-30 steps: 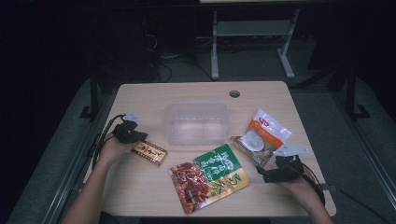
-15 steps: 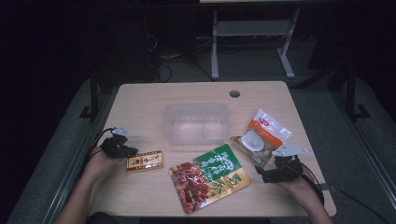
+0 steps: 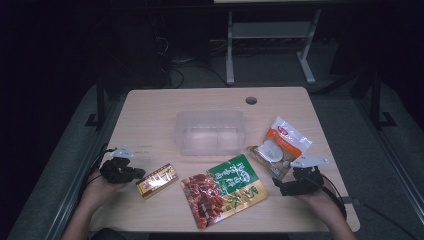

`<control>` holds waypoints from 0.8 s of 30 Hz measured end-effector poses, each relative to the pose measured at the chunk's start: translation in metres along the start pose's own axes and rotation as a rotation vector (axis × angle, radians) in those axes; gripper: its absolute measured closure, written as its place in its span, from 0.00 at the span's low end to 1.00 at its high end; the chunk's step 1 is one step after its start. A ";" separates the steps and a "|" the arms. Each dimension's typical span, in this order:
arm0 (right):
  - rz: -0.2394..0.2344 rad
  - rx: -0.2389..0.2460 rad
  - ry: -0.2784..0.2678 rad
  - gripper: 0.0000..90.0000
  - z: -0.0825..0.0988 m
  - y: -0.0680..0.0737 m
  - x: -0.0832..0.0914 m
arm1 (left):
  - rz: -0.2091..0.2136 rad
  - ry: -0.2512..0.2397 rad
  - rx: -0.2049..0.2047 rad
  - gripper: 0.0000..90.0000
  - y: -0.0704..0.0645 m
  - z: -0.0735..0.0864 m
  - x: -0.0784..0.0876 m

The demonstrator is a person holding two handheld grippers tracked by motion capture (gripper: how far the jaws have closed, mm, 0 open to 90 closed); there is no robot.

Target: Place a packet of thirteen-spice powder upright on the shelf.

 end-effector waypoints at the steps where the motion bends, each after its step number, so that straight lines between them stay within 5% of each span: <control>1: 0.000 0.001 0.001 0.06 0.000 0.000 0.000 | 0.005 -0.011 -0.002 0.82 -0.002 -0.001 0.003; 3: -0.001 0.003 0.001 0.06 0.000 0.000 0.000 | 0.024 -0.027 -0.018 0.66 -0.009 -0.001 0.006; 4: -0.004 -0.003 0.006 0.06 0.000 0.000 0.000 | 0.030 -0.033 -0.026 0.50 -0.013 -0.001 0.007; 7: -0.003 0.001 0.004 0.06 0.000 -0.001 -0.001 | 0.035 -0.023 -0.057 0.35 -0.024 0.001 0.004; 10: -0.003 0.005 0.003 0.06 0.000 0.000 -0.001 | 0.030 0.012 -0.102 0.29 -0.031 0.003 -0.003; 17: -0.006 0.004 0.003 0.06 0.000 0.000 -0.001 | 0.033 0.035 -0.138 0.22 -0.036 0.002 -0.017; 24: -0.005 0.007 0.004 0.06 0.000 0.000 -0.001 | 0.016 0.065 -0.175 0.31 -0.039 0.004 -0.027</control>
Point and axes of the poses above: each handheld gripper's, and its own axes: x roughly backward along the jaws, z roughly out of its underside, y roughly to its left, the point moved 1 cm from there along -x, roughly forward along the jaws, and after that the axes turned 1 degree about -z, right-handed, at the moved point
